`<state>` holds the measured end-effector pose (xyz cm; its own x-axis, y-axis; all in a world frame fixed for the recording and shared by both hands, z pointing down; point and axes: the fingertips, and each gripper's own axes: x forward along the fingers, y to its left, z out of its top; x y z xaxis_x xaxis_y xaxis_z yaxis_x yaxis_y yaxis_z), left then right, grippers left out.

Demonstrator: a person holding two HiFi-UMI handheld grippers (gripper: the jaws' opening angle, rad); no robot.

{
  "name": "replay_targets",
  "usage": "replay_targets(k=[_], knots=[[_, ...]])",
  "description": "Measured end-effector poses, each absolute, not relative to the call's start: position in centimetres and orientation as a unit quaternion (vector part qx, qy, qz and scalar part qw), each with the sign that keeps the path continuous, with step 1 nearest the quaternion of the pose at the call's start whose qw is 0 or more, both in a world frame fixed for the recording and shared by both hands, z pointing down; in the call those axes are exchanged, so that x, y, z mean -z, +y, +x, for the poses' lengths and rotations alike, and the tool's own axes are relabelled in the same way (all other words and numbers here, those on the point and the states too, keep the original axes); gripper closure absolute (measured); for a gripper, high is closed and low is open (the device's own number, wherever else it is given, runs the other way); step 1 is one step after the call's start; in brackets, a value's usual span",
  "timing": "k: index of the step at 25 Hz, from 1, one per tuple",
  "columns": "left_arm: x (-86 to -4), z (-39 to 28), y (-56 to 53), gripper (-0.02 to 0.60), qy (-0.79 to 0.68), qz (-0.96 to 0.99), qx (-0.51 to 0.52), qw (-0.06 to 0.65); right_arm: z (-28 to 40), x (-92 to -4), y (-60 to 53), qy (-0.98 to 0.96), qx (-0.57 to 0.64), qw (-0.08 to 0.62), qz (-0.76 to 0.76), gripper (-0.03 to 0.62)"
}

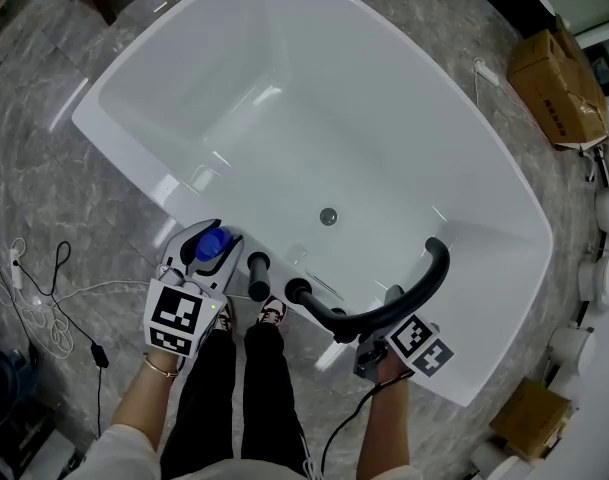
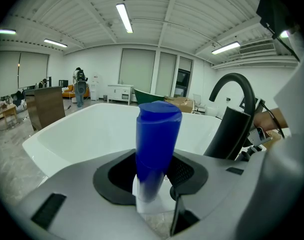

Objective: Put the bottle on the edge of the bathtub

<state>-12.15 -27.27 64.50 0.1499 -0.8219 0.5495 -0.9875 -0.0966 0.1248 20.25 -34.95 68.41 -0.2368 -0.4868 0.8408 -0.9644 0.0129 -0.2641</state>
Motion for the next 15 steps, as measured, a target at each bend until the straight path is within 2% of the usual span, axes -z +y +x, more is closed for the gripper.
replay_targets(k=[15], knots=[[-64.64, -11.74, -27.1, 0.408, -0.631, 0.719, -0.184, 0.228, 19.79, -68.87, -34.22, -0.654, -0.438, 0.275, 0.552, 0.568]])
